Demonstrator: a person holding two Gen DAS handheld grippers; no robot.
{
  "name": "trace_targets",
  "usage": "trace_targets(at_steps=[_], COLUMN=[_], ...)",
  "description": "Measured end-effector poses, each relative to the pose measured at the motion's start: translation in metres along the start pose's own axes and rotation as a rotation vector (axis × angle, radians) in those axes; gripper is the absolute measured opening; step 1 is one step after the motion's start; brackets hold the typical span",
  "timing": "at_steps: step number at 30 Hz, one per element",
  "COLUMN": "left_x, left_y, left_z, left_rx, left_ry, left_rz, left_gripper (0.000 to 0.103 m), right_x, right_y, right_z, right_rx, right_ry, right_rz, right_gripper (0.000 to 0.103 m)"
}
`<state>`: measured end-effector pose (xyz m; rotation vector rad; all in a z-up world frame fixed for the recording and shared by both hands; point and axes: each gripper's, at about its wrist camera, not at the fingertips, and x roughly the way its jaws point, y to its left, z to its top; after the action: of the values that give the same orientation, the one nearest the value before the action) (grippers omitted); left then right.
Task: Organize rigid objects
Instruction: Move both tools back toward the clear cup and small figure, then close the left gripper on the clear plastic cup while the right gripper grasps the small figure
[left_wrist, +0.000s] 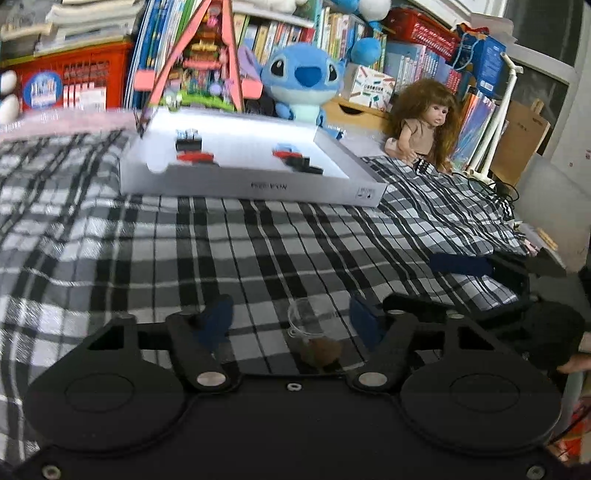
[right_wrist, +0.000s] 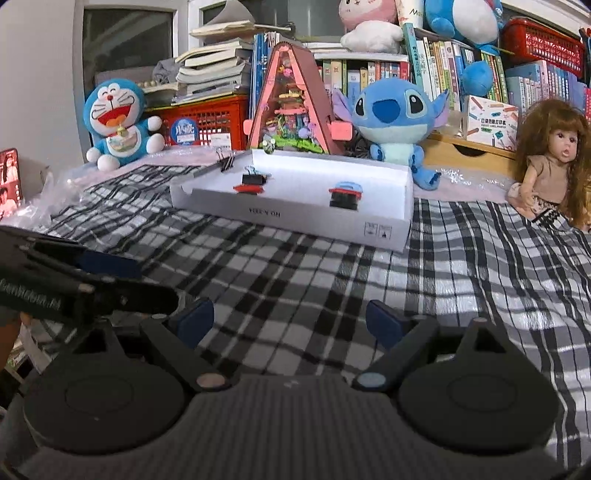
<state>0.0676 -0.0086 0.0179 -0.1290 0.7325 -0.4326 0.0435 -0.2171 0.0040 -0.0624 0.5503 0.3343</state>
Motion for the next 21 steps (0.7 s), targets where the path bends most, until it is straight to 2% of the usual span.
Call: trace_targets(at_steps=[3,5,7,14,19,21], left_x=[0.004,0.007,0.008,0.001,-0.005,-0.005], left_y=[-0.002,-0.005,-0.008,-0.008,-0.001,0.002], left_z=[0.001,0.001,0.001,0.014,0.025,0.027], left_rx=[0.002,0.022,0.025,0.026,0.017,0.010], left_ry=[0.012,0.023,0.024,-0.044,-0.077,-0.081], left_rz=[-0.009,-0.007,-0.002,0.035,0.073,0.082], left_gripper=[0.048,0.027,0.026,0.026,0.026,0.026], right_x=[-0.003,-0.004,-0.004,-0.005,0.001,0.004], right_y=[-0.003,-0.002,0.001,0.028,0.053,0.063], right_z=[-0.005,-0.007,-0.009,-0.012,-0.009,-0.009], right_rx=[0.015,0.003,-0.009,-0.095,-0.132,-0.152], right_ry=[0.012,0.019,0.027,0.031,0.036,0.041], right_rz=[0.023,0.032,0.050,0.141,0.211,0.228], right_gripper=[0.094,0.094,0.094,0.093,0.083,0.072])
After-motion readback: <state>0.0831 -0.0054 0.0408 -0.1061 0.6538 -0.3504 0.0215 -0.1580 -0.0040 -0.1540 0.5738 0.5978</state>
